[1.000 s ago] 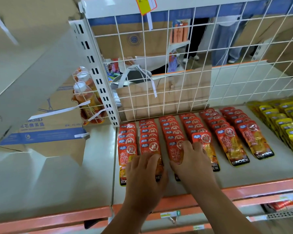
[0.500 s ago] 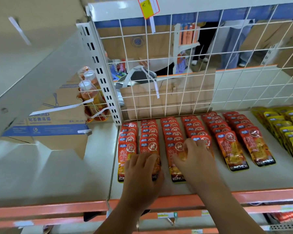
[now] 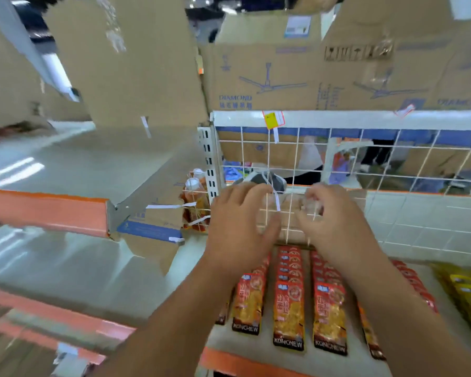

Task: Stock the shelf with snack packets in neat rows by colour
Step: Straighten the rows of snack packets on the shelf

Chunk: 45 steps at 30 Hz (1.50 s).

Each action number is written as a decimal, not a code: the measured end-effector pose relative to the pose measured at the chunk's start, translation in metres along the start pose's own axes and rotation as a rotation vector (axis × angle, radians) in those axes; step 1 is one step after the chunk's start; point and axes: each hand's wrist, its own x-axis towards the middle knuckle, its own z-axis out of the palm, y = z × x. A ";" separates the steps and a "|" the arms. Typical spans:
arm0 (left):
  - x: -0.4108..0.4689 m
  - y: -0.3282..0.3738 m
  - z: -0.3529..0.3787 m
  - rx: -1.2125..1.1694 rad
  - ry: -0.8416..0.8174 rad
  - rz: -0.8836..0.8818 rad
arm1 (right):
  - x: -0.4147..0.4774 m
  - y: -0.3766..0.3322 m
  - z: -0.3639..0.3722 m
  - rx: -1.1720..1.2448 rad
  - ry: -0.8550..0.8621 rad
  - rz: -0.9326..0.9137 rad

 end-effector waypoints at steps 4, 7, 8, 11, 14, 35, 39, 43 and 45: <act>0.058 0.027 -0.062 0.068 0.181 0.083 | 0.037 -0.045 -0.039 0.045 0.067 -0.139; 0.090 0.041 -0.113 0.094 0.187 0.071 | 0.058 -0.082 -0.061 0.074 0.097 -0.265; 0.097 0.043 -0.130 0.090 0.171 0.056 | 0.063 -0.094 -0.067 0.076 0.101 -0.308; 0.106 0.035 -0.176 0.091 0.095 -0.009 | 0.076 -0.129 -0.078 0.076 0.059 -0.408; 0.103 0.010 -0.221 0.175 0.029 -0.100 | 0.086 -0.162 -0.076 0.108 -0.005 -0.487; 0.073 -0.375 -0.424 0.171 -0.221 -0.533 | 0.173 -0.461 0.133 -0.584 -0.512 -0.675; 0.095 -0.462 -0.446 0.208 -0.282 -0.493 | 0.194 -0.512 0.216 -0.617 -0.576 -0.615; 0.120 -0.517 -0.454 0.235 -0.332 -0.476 | 0.206 -0.539 0.284 -0.691 -0.671 -0.567; 0.133 -0.534 -0.451 0.219 -0.335 -0.452 | 0.214 -0.546 0.307 -0.712 -0.702 -0.544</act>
